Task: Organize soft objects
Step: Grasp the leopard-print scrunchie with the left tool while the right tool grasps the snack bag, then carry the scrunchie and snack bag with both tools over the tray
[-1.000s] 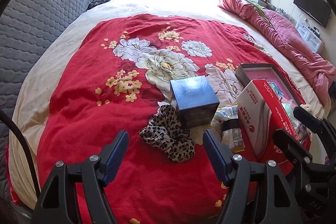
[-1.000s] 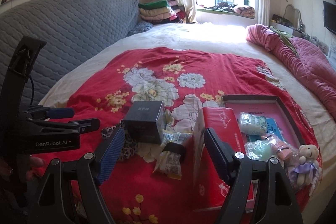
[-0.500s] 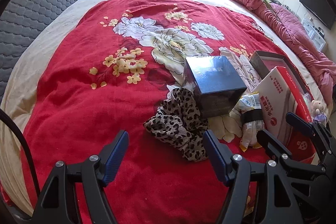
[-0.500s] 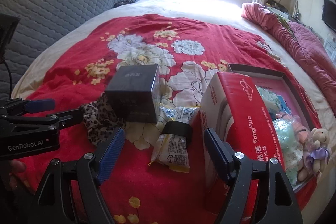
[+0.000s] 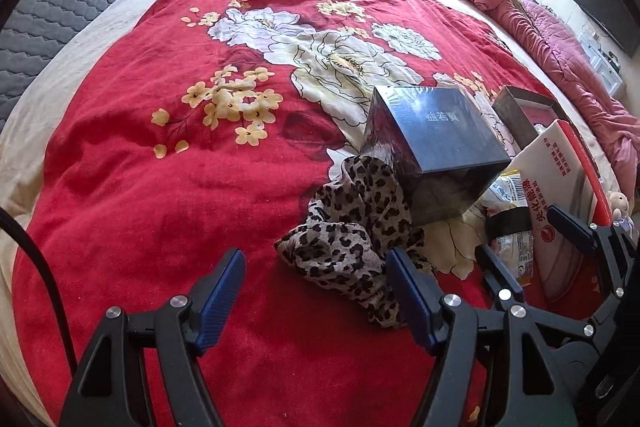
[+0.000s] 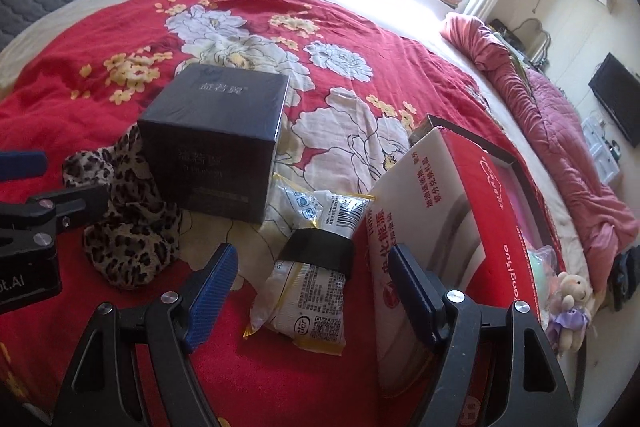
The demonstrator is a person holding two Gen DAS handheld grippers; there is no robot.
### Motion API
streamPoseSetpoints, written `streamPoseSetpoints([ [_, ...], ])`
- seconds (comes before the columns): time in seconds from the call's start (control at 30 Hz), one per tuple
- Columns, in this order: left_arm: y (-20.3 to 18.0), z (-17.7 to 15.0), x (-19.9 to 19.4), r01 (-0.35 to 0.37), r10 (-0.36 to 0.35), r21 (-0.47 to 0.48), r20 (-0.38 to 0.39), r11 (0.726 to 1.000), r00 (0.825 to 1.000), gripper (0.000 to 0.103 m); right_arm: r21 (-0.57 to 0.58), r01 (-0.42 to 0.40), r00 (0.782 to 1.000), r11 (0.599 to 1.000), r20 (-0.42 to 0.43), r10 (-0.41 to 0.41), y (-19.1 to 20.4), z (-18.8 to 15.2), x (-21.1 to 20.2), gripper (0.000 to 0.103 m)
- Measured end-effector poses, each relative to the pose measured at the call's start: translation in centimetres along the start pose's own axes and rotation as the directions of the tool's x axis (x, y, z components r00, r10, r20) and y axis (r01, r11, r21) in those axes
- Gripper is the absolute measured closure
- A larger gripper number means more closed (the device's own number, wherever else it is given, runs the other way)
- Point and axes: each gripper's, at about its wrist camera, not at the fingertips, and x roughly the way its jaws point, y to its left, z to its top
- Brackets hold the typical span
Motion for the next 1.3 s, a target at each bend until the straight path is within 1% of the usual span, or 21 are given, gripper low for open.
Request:
streamPoseSetpoints([
  [0.07, 0.0, 0.1, 0.3, -0.003, 0.003, 0.003, -0.005, 1.0, 1.0, 0.031, -0.021, 0.014, 1.0, 1.0, -0.013, -0.014, 0.5, 0.1, 0.6, 0.024],
  [0.13, 0.1, 0.1, 0.7, 0.0, 0.0, 0.003, -0.008, 1.0, 1.0, 0.031, -0.023, 0.015, 0.999, 1.0, -0.032, -0.016, 0.9, 0.2, 1.4, 0.028],
  [0.2, 0.3, 0.2, 1.1, 0.002, -0.002, -0.005, -0.017, 1.0, 1.0, 0.031, -0.028, 0.019, 0.997, 0.999, -0.077, -0.021, 1.2, 0.3, 3.0, 0.038],
  [0.27, 0.5, 0.1, 1.4, 0.011, -0.011, -0.01, -0.018, 1.0, 1.0, 0.031, -0.048, 0.017, 0.997, 0.999, -0.073, -0.02, 1.3, 0.3, 3.5, 0.04],
  [0.33, 0.6, 0.1, 1.7, 0.02, -0.02, -0.011, -0.016, 1.0, 1.0, 0.031, -0.051, -0.001, 0.997, 0.999, -0.072, -0.002, 1.1, 0.4, 3.8, 0.041],
  [0.4, 0.7, 0.1, 2.2, 0.018, -0.019, -0.018, -0.018, 1.0, 1.0, 0.031, -0.071, -0.012, 0.998, 0.997, -0.058, 0.008, 1.0, 0.4, 4.1, 0.045],
  [0.53, 0.6, 0.1, 2.6, 0.014, -0.014, -0.022, 0.0, 1.0, 1.0, 0.031, -0.106, -0.058, 0.998, 0.993, -0.041, 0.054, 0.6, 0.4, 4.1, 0.05],
  [0.57, 0.6, 0.0, 2.6, 0.009, -0.009, -0.023, 0.007, 1.0, 1.0, 0.038, -0.106, -0.068, 0.997, 0.992, -0.035, 0.065, 0.3, 0.4, 3.8, 0.054],
  [0.6, 0.5, 0.0, 2.7, 0.01, -0.01, -0.021, 0.018, 1.0, 1.0, 0.051, -0.102, -0.086, 0.996, 0.991, -0.028, 0.084, 0.0, 0.3, 3.6, 0.057],
  [0.63, 0.5, 0.0, 2.8, 0.009, -0.008, -0.019, 0.022, 1.0, 1.0, 0.059, -0.091, -0.101, 0.995, 0.991, -0.026, 0.099, -0.4, 0.2, 3.4, 0.06],
  [0.67, 0.5, 0.0, 2.9, 0.008, -0.008, -0.019, 0.021, 1.0, 1.0, 0.071, -0.086, -0.114, 0.993, 0.99, -0.02, 0.112, -0.7, 0.2, 3.0, 0.062],
  [0.7, 0.4, 0.0, 2.9, 0.024, -0.024, -0.018, 0.02, 1.0, 1.0, 0.086, -0.079, -0.138, 0.99, 0.987, -0.006, 0.138, -0.9, 0.0, 2.6, 0.062],
  [0.77, 0.6, 0.0, 3.0, 0.075, -0.075, -0.036, 0.016, 0.997, 0.997, 0.092, -0.034, -0.19, 0.982, 0.981, 0.0, 0.19, -1.7, 0.0, 1.9, 0.062],
  [0.87, 1.2, 0.0, 2.5, 0.116, -0.115, -0.067, 0.031, 0.991, 0.993, 0.093, 0.049, -0.278, 0.961, 0.959, 0.017, 0.278, -3.0, 0.1, 1.2, 0.063],
  [0.93, 1.5, -0.1, 1.6, 0.128, -0.124, -0.085, 0.053, 0.988, 0.991, 0.093, 0.106, -0.333, 0.943, 0.937, 0.035, 0.331, -3.9, 0.3, 0.7, 0.063],
  [1.0, 1.5, -0.3, 0.1, 0.119, -0.112, -0.086, 0.088, 0.989, 0.99, 0.093, 0.146, -0.385, 0.923, 0.911, 0.059, 0.381, -4.6, 0.2, -0.2, 0.064],
  [1.1, 1.4, -0.5, -2.7, 0.122, -0.108, -0.089, 0.147, 0.989, 0.983, 0.093, 0.162, -0.426, 0.904, 0.89, 0.113, 0.412, -5.6, 0.1, -1.9, 0.064],
  [1.2, 0.7, -0.6, -5.3, 0.123, -0.105, -0.082, 0.195, 0.989, 0.975, 0.093, 0.134, -0.431, 0.898, 0.892, 0.16, 0.41, -6.1, 0.4, -3.8, 0.064],
  [1.23, 0.2, -0.5, -6.1, 0.128, -0.111, -0.072, 0.209, 0.989, 0.972, 0.093, 0.137, -0.447, 0.889, 0.884, 0.183, 0.421, -6.4, 0.5, -4.4, 0.064],
  [1.3, -1.0, -0.2, -7.9, 0.124, -0.109, -0.047, 0.24, 0.991, 0.965, 0.093, 0.146, -0.465, 0.877, 0.874, 0.213, 0.431, -7.2, 0.8, -5.4, 0.064],
])
